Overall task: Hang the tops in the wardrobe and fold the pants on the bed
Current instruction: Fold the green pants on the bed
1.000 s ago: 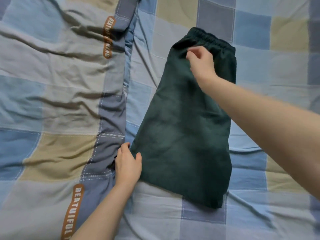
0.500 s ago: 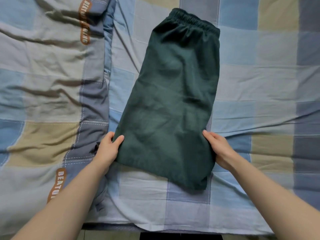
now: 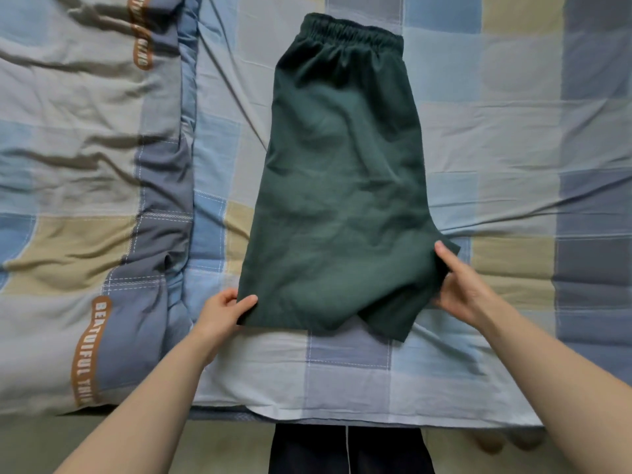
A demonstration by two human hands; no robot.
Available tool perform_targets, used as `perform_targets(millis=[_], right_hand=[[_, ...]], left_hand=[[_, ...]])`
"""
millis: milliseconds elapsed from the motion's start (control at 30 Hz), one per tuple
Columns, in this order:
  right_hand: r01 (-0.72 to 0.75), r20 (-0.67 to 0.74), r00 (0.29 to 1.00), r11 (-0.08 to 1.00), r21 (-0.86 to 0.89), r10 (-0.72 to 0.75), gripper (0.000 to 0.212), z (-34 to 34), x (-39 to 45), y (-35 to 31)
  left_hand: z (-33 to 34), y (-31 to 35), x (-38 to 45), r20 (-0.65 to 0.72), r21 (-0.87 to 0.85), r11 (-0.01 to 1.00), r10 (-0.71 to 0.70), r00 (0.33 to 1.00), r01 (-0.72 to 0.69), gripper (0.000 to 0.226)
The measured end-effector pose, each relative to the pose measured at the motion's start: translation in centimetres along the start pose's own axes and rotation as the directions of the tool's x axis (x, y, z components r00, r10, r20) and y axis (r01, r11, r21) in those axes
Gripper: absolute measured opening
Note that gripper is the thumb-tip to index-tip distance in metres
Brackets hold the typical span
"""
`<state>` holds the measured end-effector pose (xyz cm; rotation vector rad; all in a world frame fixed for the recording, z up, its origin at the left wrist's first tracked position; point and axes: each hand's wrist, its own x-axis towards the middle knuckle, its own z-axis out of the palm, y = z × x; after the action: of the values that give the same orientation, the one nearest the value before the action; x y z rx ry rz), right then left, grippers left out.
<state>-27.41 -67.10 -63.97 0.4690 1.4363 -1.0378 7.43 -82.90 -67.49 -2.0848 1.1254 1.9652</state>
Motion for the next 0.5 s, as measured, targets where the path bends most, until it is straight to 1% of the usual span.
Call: perform_targets(millis=[67, 133, 167, 200, 267, 300, 333, 400, 433, 467, 500], right_hand=[[-0.083, 0.074, 0.992, 0.981, -0.175, 0.097, 0.047, 0.0, -0.1, 1.7], [-0.077, 0.113, 0.987, 0.950, -0.303, 0.116, 0.055, -0.1, 0.0, 3.2], [-0.056, 0.132, 0.986, 0.943, -0.327, 0.104, 0.057, -0.3, 0.0, 3.7], [-0.039, 0.153, 0.984, 0.949, -0.314, 0.091, 0.056, -0.7, -0.3, 4.1], [-0.040, 0.187, 0.979, 0.974, -0.223, 0.083, 0.049, -1.9, -0.8, 4.6], [-0.051, 0.186, 0.979, 0.980, -0.192, 0.087, 0.044, -2.7, -1.2, 4.7], [-0.055, 0.178, 0.980, 0.977, -0.204, 0.092, 0.038, -3.5, -1.6, 4.8], [-0.041, 0.120, 0.989, 0.936, -0.351, 0.088, 0.026, -4.8, -2.5, 5.4], [-0.033, 0.080, 0.994, 0.901, -0.433, 0.075, 0.020, -5.4, -2.8, 5.7], [-0.038, 0.040, 0.997, 0.863, -0.504, 0.067, 0.017, -5.9, -3.0, 6.1], [-0.058, -0.007, 0.998, 0.804, -0.592, 0.067, 0.019, -6.5, -3.1, 6.4]], left_hand=[[0.4, -0.3, -0.2, -0.007, 0.005, 1.000, 0.013, 1.000, -0.013, 0.004], [0.1, -0.4, -0.4, 0.026, -0.034, 0.999, 0.007, 1.000, -0.006, 0.008], [0.0, -0.4, -0.7, 0.067, -0.082, 0.997, -0.009, 0.998, 0.014, 0.012], [-0.2, -0.5, -1.0, 0.114, -0.139, 0.989, -0.025, 0.993, 0.041, 0.015], [-0.7, -0.6, -1.3, 0.176, -0.249, 0.965, -0.043, 0.983, 0.087, 0.020], [-0.9, -0.6, -1.4, 0.186, -0.277, 0.955, -0.051, 0.981, 0.102, 0.022], [-1.0, -0.5, -1.6, 0.187, -0.282, 0.954, -0.055, 0.981, 0.107, 0.023], [-0.7, -0.1, -1.9, 0.145, -0.191, 0.976, -0.077, 0.986, 0.105, 0.021], [-0.2, 0.1, -2.1, 0.085, -0.077, 0.992, -0.090, 0.992, 0.097, 0.017], [0.3, 0.4, -2.2, -0.013, 0.127, 0.989, -0.080, 0.997, 0.081, 0.015], [1.0, 0.8, -2.4, -0.136, 0.405, 0.910, -0.031, 0.990, 0.084, 0.021]])
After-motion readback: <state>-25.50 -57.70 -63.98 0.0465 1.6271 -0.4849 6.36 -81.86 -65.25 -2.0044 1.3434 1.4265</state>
